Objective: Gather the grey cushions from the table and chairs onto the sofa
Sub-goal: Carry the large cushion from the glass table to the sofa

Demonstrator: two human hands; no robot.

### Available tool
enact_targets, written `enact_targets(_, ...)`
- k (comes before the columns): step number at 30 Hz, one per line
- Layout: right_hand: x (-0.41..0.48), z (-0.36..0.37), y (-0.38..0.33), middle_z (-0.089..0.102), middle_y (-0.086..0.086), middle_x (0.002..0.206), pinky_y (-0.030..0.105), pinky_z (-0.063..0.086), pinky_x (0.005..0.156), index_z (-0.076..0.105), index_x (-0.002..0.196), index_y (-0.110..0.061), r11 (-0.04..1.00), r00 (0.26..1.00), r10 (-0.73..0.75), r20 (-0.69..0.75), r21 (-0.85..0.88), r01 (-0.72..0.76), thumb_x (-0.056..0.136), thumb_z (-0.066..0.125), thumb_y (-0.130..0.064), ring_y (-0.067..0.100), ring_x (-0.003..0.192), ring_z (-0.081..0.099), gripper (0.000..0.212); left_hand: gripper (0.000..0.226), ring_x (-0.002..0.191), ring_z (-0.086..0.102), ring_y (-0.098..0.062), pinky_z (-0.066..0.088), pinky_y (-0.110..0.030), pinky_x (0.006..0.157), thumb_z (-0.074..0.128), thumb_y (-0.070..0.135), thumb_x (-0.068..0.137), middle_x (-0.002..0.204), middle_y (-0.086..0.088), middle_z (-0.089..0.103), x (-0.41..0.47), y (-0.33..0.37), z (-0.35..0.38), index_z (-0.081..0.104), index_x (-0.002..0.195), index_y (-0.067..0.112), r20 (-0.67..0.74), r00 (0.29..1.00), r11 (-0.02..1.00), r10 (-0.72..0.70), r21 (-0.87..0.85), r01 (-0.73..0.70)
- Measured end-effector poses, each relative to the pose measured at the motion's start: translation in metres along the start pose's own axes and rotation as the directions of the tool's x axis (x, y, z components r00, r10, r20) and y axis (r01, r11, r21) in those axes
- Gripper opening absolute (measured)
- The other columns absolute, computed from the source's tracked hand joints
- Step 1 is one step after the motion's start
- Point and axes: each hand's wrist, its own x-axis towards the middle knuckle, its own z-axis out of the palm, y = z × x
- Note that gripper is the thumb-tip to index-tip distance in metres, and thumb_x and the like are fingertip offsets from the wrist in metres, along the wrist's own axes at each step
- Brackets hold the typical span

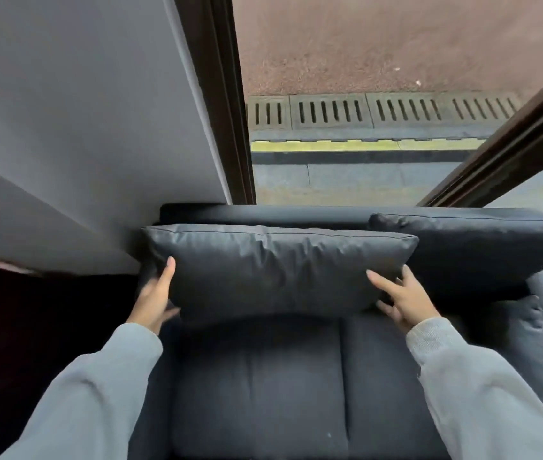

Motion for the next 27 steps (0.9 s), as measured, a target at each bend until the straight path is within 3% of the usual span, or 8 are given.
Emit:
enact_targets(3, 0.044, 0.012, 0.010, 0.058, -0.012, 0.138, 0.050, 0.046, 0.105, 0.047, 0.145, -0.046, 0.996, 0.997, 0.082, -0.010, 0.038, -0.082, 0.054, 0.095, -0.052, 0.025, 0.137, 0.047, 0.103, 0.090, 0.136, 0.046, -0.023, 0.049, -0.055, 0.103, 0.061, 0.080, 0.071, 0.151, 0.005, 0.048, 0.045, 0.001, 0.003, 0.049, 0.146, 0.032, 0.005, 1.000, 0.998, -0.001, 0.059, 0.000)
enact_targets(5, 0.064, 0.020, 0.015, 0.052, -0.010, 0.141, 0.047, 0.049, 0.099, 0.039, 0.152, -0.046, 0.992, 0.992, 0.126, -0.018, 0.033, -0.125, 0.057, 0.091, -0.058, 0.032, 0.142, 0.042, 0.109, 0.102, 0.136, 0.043, -0.026, 0.051, -0.055, 0.098, 0.064, 0.083, 0.060, 0.153, 0.007, 0.044, 0.068, 0.000, 0.005, 0.045, 0.149, 0.035, 0.009, 1.000, 0.998, 0.008, 0.058, -0.009)
enact_targets(9, 0.086, 0.040, 0.024, 0.051, -0.011, 0.151, 0.050, 0.051, 0.104, 0.036, 0.155, -0.044, 0.993, 0.993, 0.113, -0.040, -0.021, -0.114, 0.066, 0.085, -0.066, 0.032, 0.137, 0.049, 0.104, 0.108, 0.137, 0.042, -0.021, 0.053, -0.055, 0.095, 0.071, 0.076, 0.061, 0.155, 0.010, 0.040, 0.101, -0.006, 0.018, 0.033, 0.155, 0.038, -0.026, 0.999, 0.998, 0.031, 0.057, -0.029)
enact_targets(13, 0.102, 0.048, 0.028, 0.049, -0.007, 0.154, 0.051, 0.045, 0.111, 0.038, 0.154, -0.039, 0.993, 0.987, 0.105, -0.126, 0.061, -0.098, 0.089, 0.072, -0.054, 0.033, 0.136, 0.051, 0.074, 0.082, 0.132, 0.050, -0.019, 0.054, -0.056, 0.091, 0.074, 0.065, 0.073, 0.147, 0.011, 0.050, 0.122, -0.015, 0.026, 0.043, 0.144, 0.038, -0.070, 0.997, 0.997, 0.036, -0.066, -0.041)
enact_targets(15, 0.107, 0.052, 0.030, 0.052, -0.008, 0.149, 0.048, 0.044, 0.111, 0.041, 0.151, -0.038, 0.993, 0.984, 0.103, -0.143, 0.076, -0.093, 0.095, 0.066, -0.050, 0.029, 0.136, 0.052, 0.062, 0.081, 0.130, 0.050, -0.019, 0.054, -0.058, 0.092, 0.074, 0.062, 0.077, 0.149, 0.009, 0.049, 0.130, -0.020, 0.031, 0.041, 0.146, 0.037, -0.085, 0.996, 0.995, 0.029, -0.098, -0.037)
enact_targets(21, 0.116, 0.075, 0.025, 0.060, -0.017, 0.123, 0.032, 0.054, 0.082, 0.037, 0.152, -0.035, 0.997, 0.968, 0.070, -0.239, 0.037, -0.063, 0.099, 0.063, -0.042, 0.009, 0.111, 0.061, 0.060, 0.075, 0.129, 0.054, -0.023, 0.051, -0.061, 0.095, 0.075, 0.042, 0.089, 0.150, 0.006, 0.048, 0.142, -0.016, 0.044, 0.033, 0.151, 0.033, -0.122, 0.992, 0.997, 0.044, -0.062, -0.052)
enact_targets(24, 0.113, 0.076, 0.025, 0.052, -0.006, 0.147, 0.046, 0.048, 0.107, 0.032, 0.157, -0.032, 0.997, 0.963, 0.050, -0.266, -0.050, -0.066, 0.099, 0.061, -0.047, 0.017, 0.127, 0.055, 0.067, 0.081, 0.133, 0.049, -0.027, 0.049, -0.058, 0.099, 0.072, 0.052, 0.089, 0.156, 0.004, 0.040, 0.137, -0.015, 0.045, 0.028, 0.154, 0.032, -0.155, 0.986, 0.998, 0.057, 0.045, -0.051)
enact_targets(27, 0.097, 0.073, 0.024, 0.038, -0.004, 0.162, 0.050, 0.036, 0.117, 0.015, 0.162, -0.036, 0.983, 0.974, 0.072, -0.214, -0.147, -0.105, 0.098, 0.057, -0.056, 0.022, 0.143, 0.042, 0.079, 0.092, 0.146, 0.037, -0.029, 0.036, -0.055, 0.115, 0.063, 0.064, 0.088, 0.164, 0.002, 0.030, 0.125, -0.018, 0.043, 0.018, 0.160, 0.029, -0.152, 0.986, 0.983, 0.064, 0.182, -0.036)
